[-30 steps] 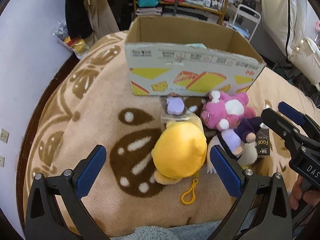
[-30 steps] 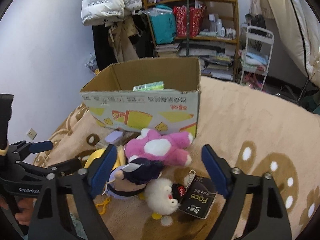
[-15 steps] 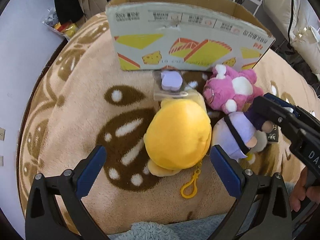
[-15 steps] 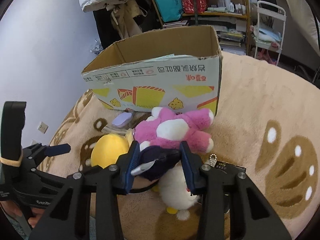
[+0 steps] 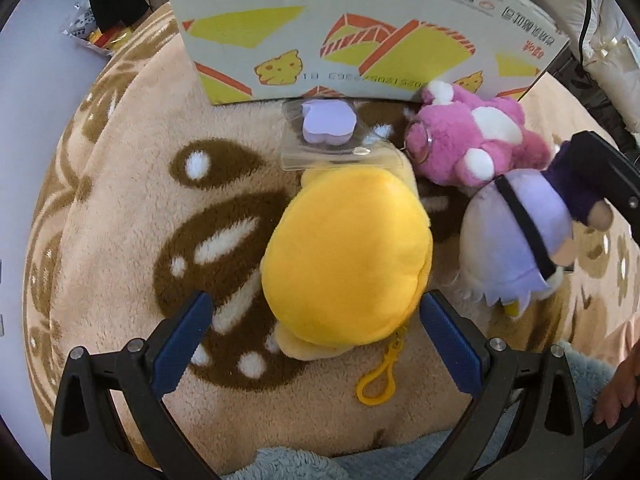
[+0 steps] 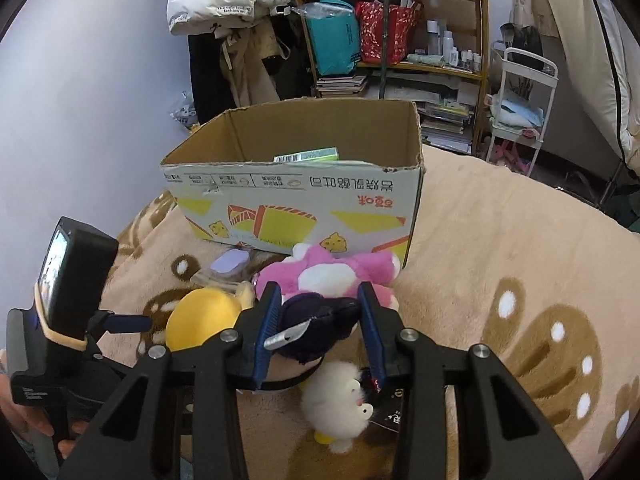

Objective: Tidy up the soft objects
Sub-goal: 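Grasp the yellow plush with the left tool while the right tool grasps the purple-haired doll, then lift both plush toys and carry them over the open box, then open both tools to drop the yellow plush and doll into the box, then withdraw both tools from the box toward the pink plush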

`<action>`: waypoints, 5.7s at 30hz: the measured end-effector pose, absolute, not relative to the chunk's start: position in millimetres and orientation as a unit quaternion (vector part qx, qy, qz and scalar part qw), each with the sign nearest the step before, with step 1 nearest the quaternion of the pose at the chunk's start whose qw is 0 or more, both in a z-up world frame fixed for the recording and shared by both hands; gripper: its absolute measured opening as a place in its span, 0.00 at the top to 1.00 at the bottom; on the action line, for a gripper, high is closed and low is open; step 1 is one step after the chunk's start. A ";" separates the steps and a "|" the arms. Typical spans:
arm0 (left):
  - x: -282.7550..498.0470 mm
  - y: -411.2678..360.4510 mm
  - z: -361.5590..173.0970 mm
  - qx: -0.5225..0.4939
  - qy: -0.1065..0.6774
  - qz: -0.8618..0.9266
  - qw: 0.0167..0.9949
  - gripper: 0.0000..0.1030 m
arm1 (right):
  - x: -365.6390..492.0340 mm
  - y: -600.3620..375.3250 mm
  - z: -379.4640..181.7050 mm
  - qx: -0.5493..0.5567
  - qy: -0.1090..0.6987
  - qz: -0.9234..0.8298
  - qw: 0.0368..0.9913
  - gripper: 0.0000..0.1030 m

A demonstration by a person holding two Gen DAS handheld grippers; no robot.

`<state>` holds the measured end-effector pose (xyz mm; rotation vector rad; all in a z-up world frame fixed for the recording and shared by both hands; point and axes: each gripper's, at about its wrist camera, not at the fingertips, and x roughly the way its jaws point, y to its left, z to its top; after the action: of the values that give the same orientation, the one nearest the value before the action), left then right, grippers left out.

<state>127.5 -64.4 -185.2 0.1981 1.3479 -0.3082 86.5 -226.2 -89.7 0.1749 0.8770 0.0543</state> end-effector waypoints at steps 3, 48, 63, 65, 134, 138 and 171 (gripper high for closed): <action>130.0 -67.8 -186.7 0.092 0.621 -0.148 0.764 0.02 | 86.4 -226.9 -90.0 0.083 0.422 0.026 0.902 0.60; 51.1 -42.5 -69.1 0.068 0.453 -0.195 0.867 0.62 | 36.1 -220.3 -3.6 0.003 0.300 -0.035 0.953 0.61; 39.5 -25.6 -8.2 0.046 0.334 -0.146 0.930 0.61 | 37.6 -221.4 48.4 -0.017 0.221 -0.046 0.974 0.61; 46.3 -27.2 -3.7 0.048 0.327 -0.143 0.933 0.61 | 41.7 -223.0 52.6 -0.013 0.217 -0.046 0.975 0.61; 198.6 -67.3 -69.0 0.061 0.362 -0.109 0.924 0.33 | 166.5 -252.8 -34.3 0.025 0.280 -0.023 0.959 0.52; 192.4 -66.3 -64.6 0.068 0.353 -0.104 0.927 0.24 | 159.9 -257.7 -29.7 0.033 0.277 -0.027 0.960 0.42; 98.1 -64.8 -27.4 0.083 0.368 -0.103 0.920 0.02 | 61.2 -276.4 16.9 0.048 0.278 -0.037 0.959 0.00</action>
<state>98.1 -64.8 -27.4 0.1706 0.7561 -0.2116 61.2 -276.4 16.9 0.0979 0.5634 -0.0754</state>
